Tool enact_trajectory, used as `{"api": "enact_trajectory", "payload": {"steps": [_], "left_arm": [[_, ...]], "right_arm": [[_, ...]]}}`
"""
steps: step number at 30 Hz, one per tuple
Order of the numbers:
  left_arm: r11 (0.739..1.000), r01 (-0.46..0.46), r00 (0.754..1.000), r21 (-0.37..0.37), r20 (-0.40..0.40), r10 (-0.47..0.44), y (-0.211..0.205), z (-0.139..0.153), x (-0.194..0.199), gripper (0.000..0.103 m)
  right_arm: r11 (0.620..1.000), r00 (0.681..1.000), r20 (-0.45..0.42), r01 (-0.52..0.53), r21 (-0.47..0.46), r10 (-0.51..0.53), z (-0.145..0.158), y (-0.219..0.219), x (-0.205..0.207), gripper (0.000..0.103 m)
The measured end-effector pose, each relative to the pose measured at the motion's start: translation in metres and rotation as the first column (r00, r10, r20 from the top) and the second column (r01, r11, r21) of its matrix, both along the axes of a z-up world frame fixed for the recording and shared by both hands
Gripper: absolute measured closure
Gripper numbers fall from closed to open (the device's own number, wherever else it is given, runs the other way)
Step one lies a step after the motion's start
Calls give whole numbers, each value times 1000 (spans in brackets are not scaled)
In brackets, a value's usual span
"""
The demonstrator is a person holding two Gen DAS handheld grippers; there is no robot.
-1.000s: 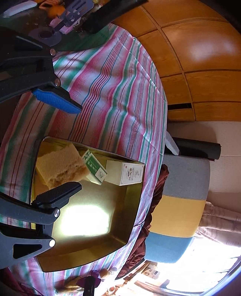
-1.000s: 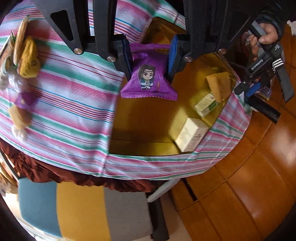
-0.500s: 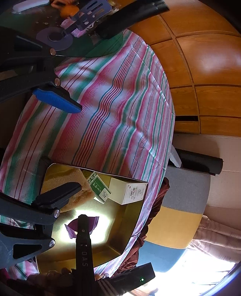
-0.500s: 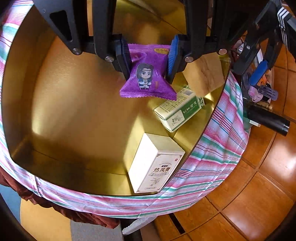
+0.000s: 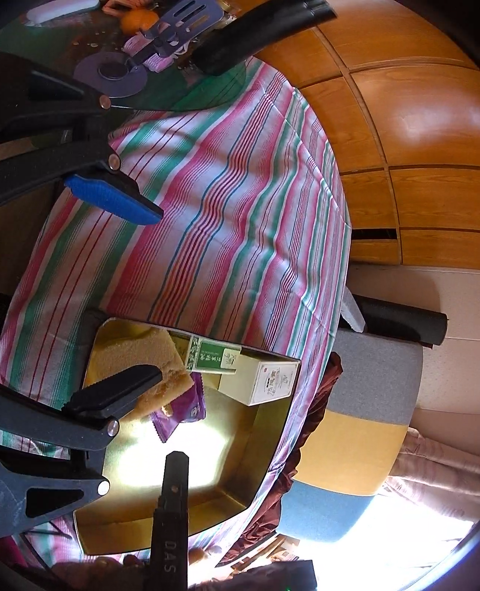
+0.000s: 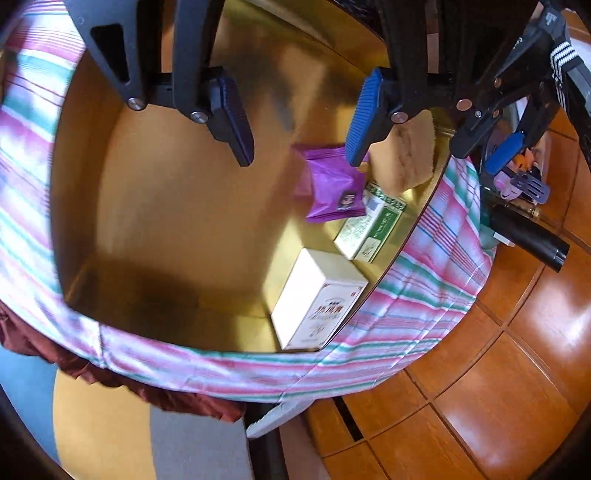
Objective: Organize objects
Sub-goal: 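Move both tools back toward the remaining items on the cloth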
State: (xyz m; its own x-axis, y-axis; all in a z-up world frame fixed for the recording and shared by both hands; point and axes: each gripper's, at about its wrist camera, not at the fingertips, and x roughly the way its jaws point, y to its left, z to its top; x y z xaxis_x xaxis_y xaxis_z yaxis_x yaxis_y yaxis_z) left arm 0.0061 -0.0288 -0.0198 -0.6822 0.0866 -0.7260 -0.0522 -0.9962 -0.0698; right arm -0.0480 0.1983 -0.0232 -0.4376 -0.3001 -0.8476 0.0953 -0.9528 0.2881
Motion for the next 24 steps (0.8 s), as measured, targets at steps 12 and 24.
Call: {"api": "enact_trajectory", "payload": {"steps": [12,24], "left_arm": [[993,113,992,-40,-45,-114,43,21,4,21],[946,312,945,-84,-75,-318,119,38,10,21]], "right_arm": [[975,980,-92,189,120,-179,29,108,40,26],[814,836,-123,549,192,-535,40,281,98,25]]}}
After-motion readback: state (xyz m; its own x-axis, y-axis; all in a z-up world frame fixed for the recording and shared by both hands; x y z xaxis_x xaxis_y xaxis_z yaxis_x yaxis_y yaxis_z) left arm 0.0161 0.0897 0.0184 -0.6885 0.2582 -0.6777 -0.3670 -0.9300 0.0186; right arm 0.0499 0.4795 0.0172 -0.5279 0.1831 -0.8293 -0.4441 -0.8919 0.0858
